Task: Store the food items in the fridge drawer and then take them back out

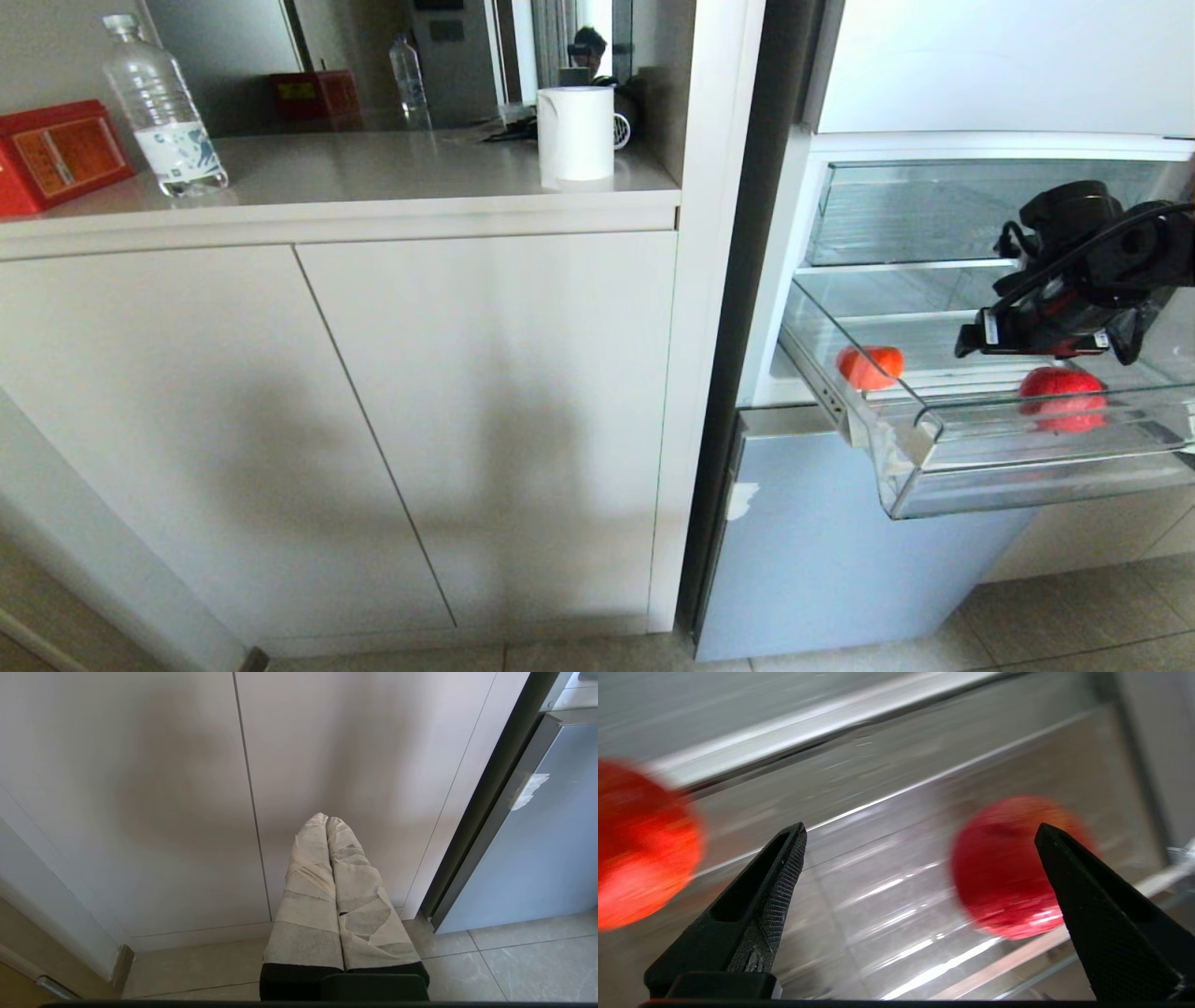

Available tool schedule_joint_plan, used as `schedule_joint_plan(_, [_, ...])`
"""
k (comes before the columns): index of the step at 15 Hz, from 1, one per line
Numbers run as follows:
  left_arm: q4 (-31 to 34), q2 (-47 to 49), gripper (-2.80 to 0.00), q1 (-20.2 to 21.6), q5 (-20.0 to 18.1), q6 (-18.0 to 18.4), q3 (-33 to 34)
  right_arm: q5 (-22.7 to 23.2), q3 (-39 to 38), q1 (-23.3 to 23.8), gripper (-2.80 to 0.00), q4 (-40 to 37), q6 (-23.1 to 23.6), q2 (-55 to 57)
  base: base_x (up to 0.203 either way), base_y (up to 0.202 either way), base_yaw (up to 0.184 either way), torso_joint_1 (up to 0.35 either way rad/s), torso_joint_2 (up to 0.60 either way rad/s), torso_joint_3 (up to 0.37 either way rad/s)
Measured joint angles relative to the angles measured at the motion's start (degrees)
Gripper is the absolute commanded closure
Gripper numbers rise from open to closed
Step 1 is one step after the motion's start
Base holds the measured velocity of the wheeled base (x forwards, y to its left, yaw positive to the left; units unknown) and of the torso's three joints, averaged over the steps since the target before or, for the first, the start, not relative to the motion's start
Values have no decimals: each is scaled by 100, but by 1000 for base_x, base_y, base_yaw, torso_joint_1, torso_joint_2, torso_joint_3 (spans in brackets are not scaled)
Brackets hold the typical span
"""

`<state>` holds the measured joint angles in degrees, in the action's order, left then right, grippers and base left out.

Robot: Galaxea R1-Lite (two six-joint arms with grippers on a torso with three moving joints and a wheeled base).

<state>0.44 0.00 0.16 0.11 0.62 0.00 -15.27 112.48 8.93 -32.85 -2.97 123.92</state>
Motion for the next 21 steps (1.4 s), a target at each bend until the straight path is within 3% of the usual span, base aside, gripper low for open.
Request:
schedule_joint_plan(8, [0,0,0,0,0,0,0,-377,-44,390,-280,-9,44,47,0,0,0,0,0,0])
schedule_joint_plan(21, [0,0,0,0,-1,0,0,-386,-108,515,-280,-326,119,333,0,0,0,0,0,0])
